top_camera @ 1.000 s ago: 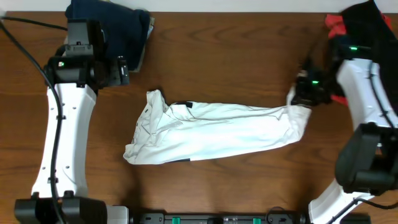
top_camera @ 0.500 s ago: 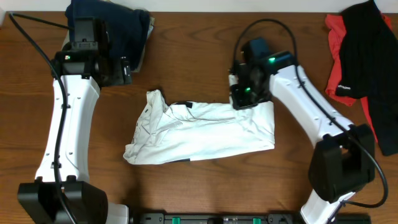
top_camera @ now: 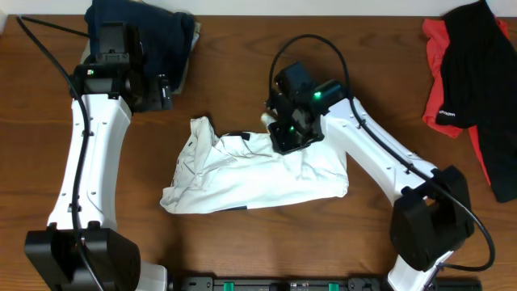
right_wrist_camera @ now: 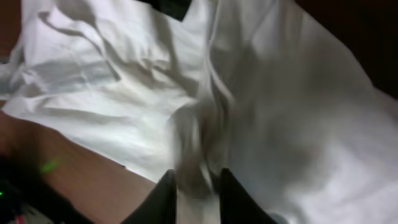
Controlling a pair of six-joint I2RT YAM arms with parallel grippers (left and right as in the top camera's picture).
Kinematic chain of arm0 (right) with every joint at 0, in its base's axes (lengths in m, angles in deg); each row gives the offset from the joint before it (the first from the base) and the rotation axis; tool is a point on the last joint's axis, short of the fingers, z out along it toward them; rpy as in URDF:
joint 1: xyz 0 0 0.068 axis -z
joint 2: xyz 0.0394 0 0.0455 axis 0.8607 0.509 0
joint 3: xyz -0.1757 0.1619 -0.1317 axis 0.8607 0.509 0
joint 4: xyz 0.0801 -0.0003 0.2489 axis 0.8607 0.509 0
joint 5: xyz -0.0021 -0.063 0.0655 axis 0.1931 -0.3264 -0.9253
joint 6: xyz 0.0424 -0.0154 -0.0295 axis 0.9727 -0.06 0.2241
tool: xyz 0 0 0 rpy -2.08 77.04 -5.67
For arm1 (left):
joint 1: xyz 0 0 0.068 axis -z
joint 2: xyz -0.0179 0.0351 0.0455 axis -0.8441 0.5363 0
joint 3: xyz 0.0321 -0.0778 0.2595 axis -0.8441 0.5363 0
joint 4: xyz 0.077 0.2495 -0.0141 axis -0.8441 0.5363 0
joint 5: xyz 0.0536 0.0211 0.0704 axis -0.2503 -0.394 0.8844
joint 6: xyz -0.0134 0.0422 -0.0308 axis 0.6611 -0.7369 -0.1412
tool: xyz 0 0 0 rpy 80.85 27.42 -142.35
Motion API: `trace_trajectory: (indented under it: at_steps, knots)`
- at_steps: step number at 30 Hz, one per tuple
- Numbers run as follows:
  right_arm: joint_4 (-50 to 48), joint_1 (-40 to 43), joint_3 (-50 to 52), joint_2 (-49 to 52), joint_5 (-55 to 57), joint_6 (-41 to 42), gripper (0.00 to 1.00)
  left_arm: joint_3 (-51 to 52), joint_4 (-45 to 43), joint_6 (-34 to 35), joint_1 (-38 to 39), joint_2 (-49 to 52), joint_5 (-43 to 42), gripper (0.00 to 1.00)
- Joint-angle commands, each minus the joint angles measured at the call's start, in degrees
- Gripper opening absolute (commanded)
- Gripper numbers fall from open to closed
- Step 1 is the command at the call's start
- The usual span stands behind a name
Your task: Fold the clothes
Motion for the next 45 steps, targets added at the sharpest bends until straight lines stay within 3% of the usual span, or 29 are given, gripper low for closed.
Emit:
trace_trajectory:
  at_steps: [1, 14, 25, 38, 43, 45]
  knots:
    - [0.44, -1.53, -0.94, 1.14, -4.76, -2.49, 0.27, 0.28, -0.02, 0.74, -0.31, 0.61, 0.07, 0.98]
    - [2.45, -0.13, -0.11, 1.25, 7.87, -2.82, 0.36, 0.57, -0.17, 0.74, -0.28, 0.61, -2.01, 0.98]
    - [1.22, -0.57, 2.51, 6.67, 3.98, -9.07, 0.32, 0.9, -0.2, 0.74, -0.28, 0.61, -2.49, 0.98]
    - [2.67, -2.05, 2.58, 8.15, 2.51, -9.73, 0.19, 0.9, -0.22, 0.74, -0.31, 0.61, -2.49, 0.98]
    - [3.65, -2.05, 2.75, 8.15, 2.43, -9.73, 0.02, 0.9, -0.26, 0.74, -0.31, 0.61, -2.47, 0.98]
    - [3.96, -2.05, 2.75, 8.15, 1.03, -10.14, 0.01, 0.9, -0.44, 0.72, -0.31, 0.61, -2.49, 0.98]
